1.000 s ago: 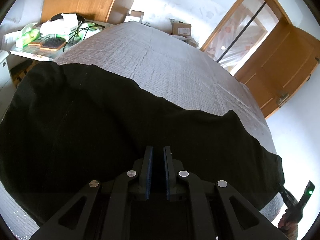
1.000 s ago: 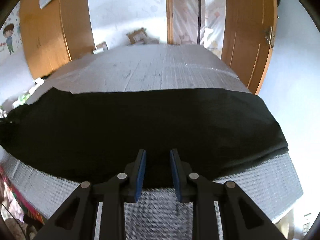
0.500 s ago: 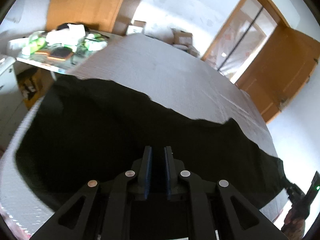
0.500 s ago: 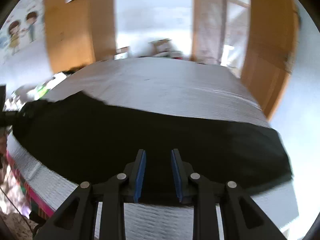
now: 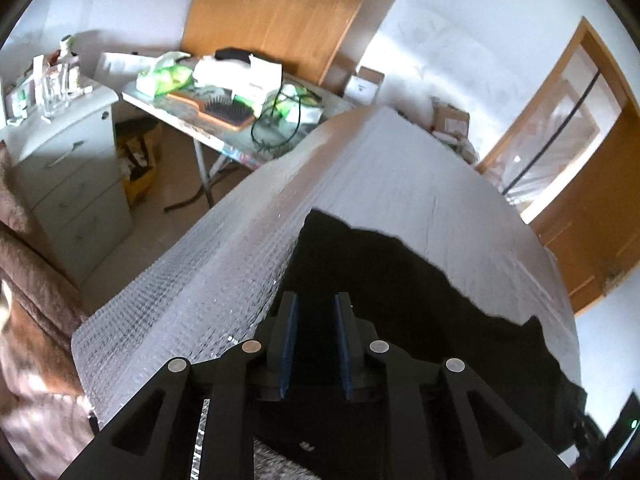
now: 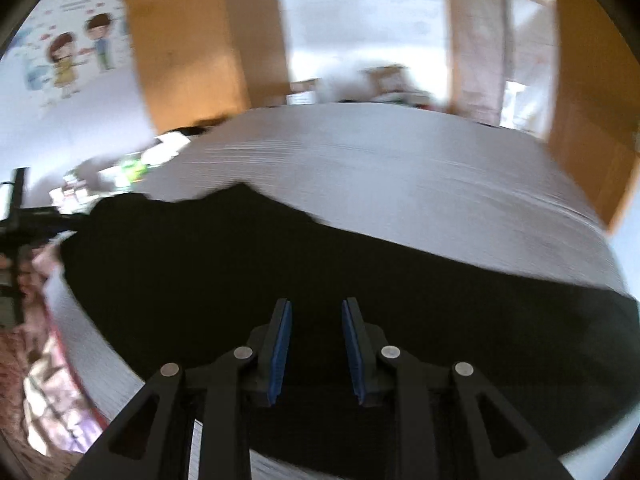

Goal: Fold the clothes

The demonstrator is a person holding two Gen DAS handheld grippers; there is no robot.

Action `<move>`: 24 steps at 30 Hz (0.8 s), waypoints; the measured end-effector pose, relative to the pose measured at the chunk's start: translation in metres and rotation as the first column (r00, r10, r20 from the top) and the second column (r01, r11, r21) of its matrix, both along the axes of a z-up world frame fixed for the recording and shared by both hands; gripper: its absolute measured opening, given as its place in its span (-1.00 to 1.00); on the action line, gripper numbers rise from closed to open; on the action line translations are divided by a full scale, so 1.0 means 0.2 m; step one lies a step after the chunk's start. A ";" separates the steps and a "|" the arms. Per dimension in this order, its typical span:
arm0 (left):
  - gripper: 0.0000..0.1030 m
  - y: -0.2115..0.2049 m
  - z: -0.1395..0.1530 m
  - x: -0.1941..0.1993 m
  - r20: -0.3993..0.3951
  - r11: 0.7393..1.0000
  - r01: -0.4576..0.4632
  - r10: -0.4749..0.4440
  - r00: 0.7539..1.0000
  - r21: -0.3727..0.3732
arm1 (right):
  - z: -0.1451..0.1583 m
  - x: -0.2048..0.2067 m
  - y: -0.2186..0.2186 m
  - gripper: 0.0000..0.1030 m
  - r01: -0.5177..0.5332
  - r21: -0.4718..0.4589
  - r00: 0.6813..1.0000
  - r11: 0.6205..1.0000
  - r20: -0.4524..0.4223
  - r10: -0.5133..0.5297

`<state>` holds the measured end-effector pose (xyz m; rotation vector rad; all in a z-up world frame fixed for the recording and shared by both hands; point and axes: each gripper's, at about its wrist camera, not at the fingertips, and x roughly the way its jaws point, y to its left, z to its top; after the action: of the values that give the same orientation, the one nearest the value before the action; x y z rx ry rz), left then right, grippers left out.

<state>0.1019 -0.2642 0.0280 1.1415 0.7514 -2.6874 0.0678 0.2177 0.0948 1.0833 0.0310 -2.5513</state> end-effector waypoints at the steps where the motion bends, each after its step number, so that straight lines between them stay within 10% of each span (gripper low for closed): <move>1: -0.62 -0.01 -0.01 0.00 0.009 1.000 -0.004 0.004 1.000 0.002 | 0.00 -0.03 -0.08 -0.48 -0.040 -0.002 0.999 0.999 -0.003 0.040; 8: -0.62 -0.09 -0.01 0.13 0.054 0.998 -0.066 0.065 0.996 0.013 | -0.04 -0.13 -0.47 -0.48 -0.182 0.004 0.983 0.983 0.006 0.182; 21: -0.59 -0.12 -0.06 0.26 0.068 0.963 -0.076 0.061 0.996 0.258 | -0.12 -0.07 -0.58 -0.46 -0.202 -0.043 0.977 0.978 0.059 0.204; 23: -0.47 -0.11 -0.09 0.26 0.085 0.952 -0.089 0.066 0.994 0.294 | -0.12 -0.06 -0.58 -0.46 -0.203 -0.044 0.977 0.978 0.060 0.205; 24: -0.06 -0.09 -0.10 0.25 0.094 0.954 -0.084 0.059 0.994 0.289 | -0.13 -0.06 -0.58 -0.46 -0.203 -0.045 0.977 0.978 0.060 0.205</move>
<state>0.1521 -0.2828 0.0087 1.2521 1.1826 -2.5088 0.0556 0.1013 0.0693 1.0881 0.0728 -2.3240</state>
